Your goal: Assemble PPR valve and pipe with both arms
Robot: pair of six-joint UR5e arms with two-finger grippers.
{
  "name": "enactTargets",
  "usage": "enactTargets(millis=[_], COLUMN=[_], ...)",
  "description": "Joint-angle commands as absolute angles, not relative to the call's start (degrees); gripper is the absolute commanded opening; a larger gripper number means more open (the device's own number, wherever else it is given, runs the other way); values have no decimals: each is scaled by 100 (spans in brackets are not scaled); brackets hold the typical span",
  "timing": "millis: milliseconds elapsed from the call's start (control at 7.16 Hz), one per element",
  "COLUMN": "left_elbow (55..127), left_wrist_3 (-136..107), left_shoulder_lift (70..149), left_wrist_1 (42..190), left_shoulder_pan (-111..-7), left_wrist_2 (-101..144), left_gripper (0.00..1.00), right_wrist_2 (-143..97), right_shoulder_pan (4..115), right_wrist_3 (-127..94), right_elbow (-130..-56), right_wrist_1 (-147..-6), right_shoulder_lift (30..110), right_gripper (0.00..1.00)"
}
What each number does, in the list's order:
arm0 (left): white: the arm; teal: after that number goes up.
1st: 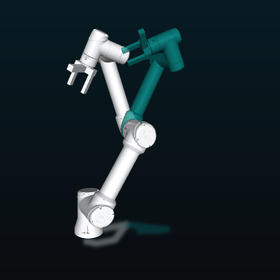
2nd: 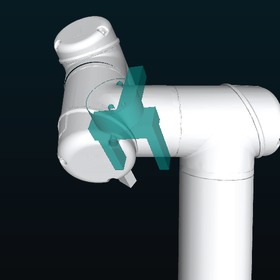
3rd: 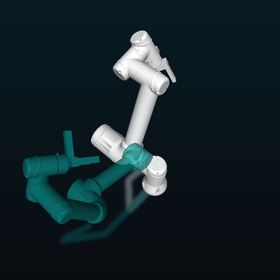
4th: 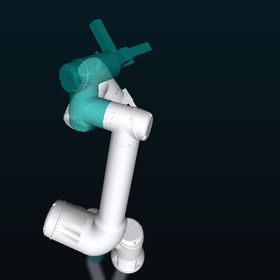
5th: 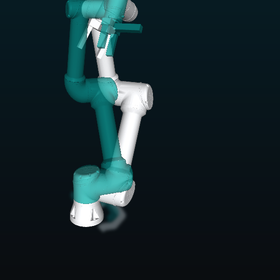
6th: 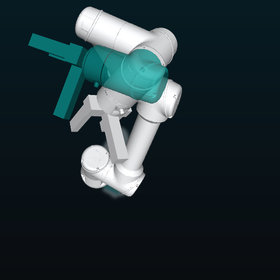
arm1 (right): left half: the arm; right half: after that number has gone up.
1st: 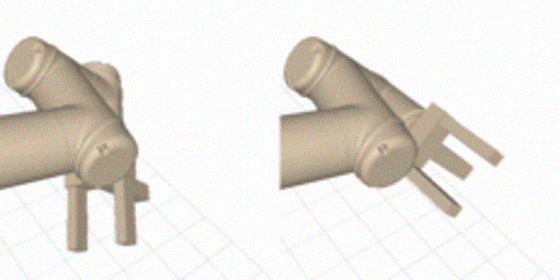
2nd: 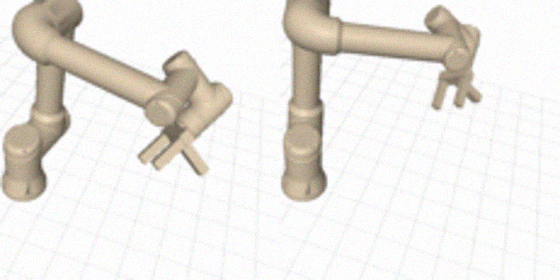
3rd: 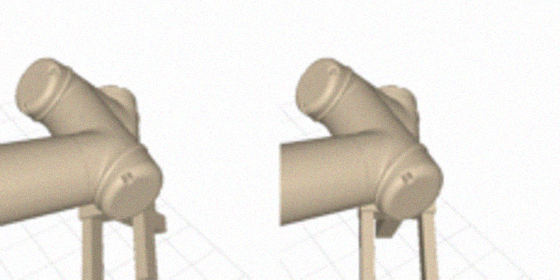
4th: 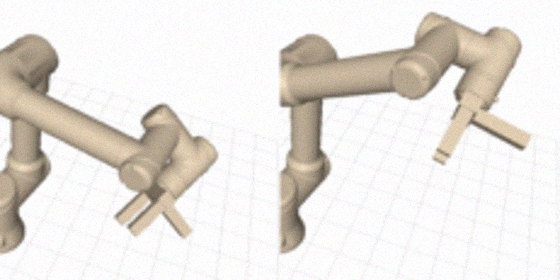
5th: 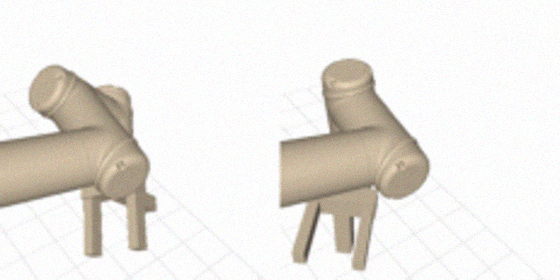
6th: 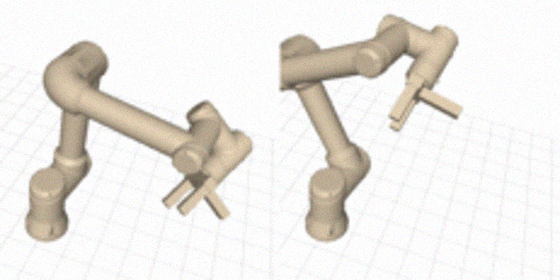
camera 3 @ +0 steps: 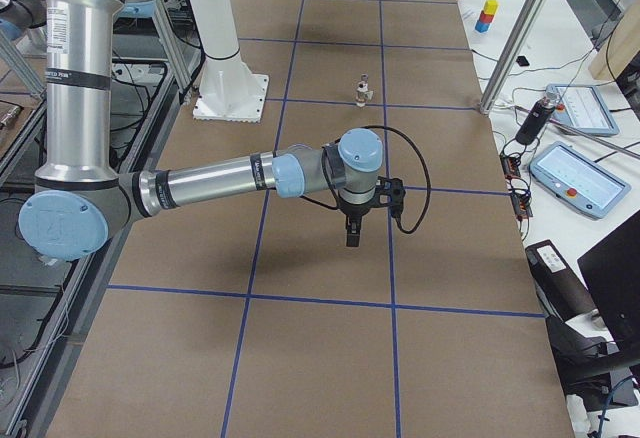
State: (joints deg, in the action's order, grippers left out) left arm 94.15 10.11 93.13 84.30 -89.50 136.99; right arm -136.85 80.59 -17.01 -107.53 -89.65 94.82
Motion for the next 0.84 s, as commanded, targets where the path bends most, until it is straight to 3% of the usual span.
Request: enactTargets(millis=[0,698], left_elbow=[9422,9431], left_wrist_3=[1011,1002], left_shoulder_lift=[9316,9316], left_wrist_1=[8446,8464], left_shoulder_pan=[-9044,-9079], left_wrist_2=[13702,13702], left_gripper=[100,100], right_wrist_2=[-13667,-13403], right_shoulder_pan=[8060,8068], right_wrist_3=[-1705,-1679], right_elbow=[-10784,-10740], right_wrist_1=[-8965,-8965], right_shoulder_lift=[9414,9492], right_gripper=[100,100])
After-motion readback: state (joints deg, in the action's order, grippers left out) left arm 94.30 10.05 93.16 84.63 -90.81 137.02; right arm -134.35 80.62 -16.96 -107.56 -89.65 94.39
